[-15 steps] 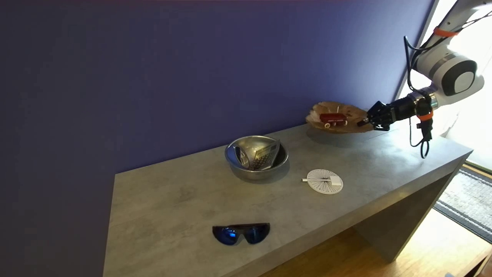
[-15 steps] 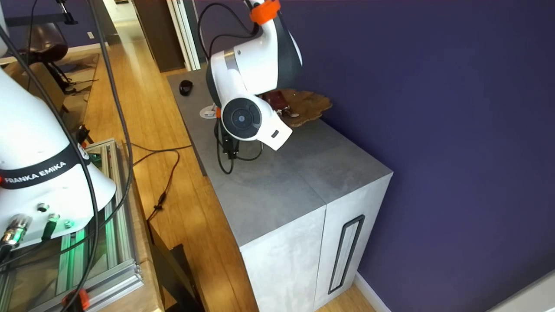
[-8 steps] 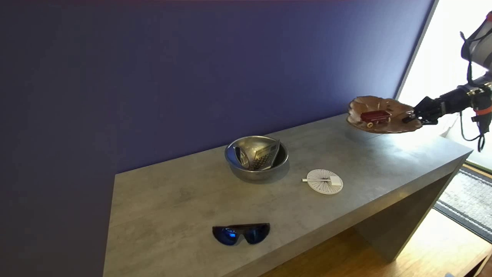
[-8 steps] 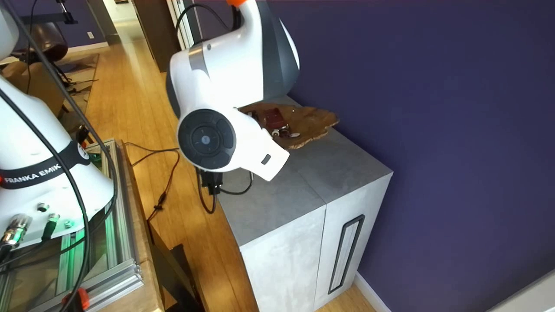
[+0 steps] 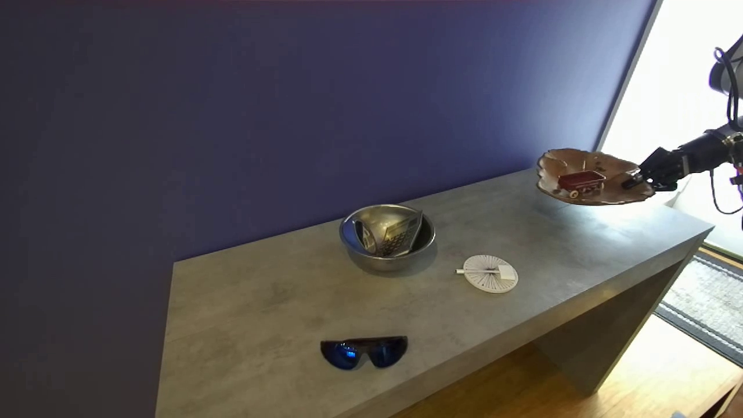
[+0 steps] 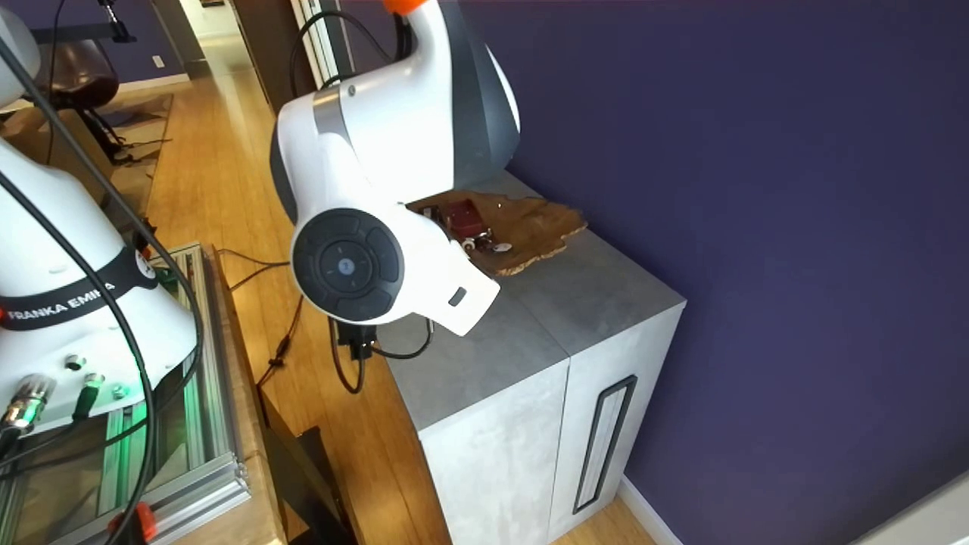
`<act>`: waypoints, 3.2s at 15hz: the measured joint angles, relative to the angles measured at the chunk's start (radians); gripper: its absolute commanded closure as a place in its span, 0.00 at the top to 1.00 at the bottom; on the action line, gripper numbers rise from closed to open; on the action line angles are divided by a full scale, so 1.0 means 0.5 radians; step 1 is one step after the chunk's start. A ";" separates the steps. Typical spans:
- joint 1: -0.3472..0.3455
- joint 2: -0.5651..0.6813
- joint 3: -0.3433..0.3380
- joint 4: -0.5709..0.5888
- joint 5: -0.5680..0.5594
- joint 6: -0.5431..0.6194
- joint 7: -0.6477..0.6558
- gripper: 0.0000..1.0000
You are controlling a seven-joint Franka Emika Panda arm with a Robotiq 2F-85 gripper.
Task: Move the brown bowl to the front right corner
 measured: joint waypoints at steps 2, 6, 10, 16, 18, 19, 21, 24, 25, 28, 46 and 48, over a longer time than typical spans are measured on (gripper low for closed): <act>-0.024 0.033 0.000 0.046 -0.058 -0.006 -0.080 0.03; -0.155 0.109 -0.031 0.244 -0.452 -0.159 -0.137 0.03; -0.312 0.239 -0.042 0.515 -0.887 -0.378 -0.101 0.03; -0.418 0.482 0.007 0.808 -1.043 -0.600 -0.006 0.03; -0.421 0.498 0.021 0.812 -1.043 -0.578 -0.008 0.03; -0.428 0.506 0.029 0.824 -1.043 -0.582 -0.020 0.03; -0.466 0.529 0.045 0.893 -1.049 -0.631 -0.027 0.03; -0.561 0.595 0.052 1.074 -1.123 -0.776 -0.033 0.03; -0.594 0.623 0.055 1.136 -1.166 -0.810 -0.040 0.03; -0.675 0.727 0.076 1.309 -1.343 -0.854 -0.070 0.03; -0.908 0.987 0.387 1.626 -1.730 -0.901 -0.106 0.03; -0.919 0.991 0.399 1.639 -1.730 -0.900 -0.096 0.03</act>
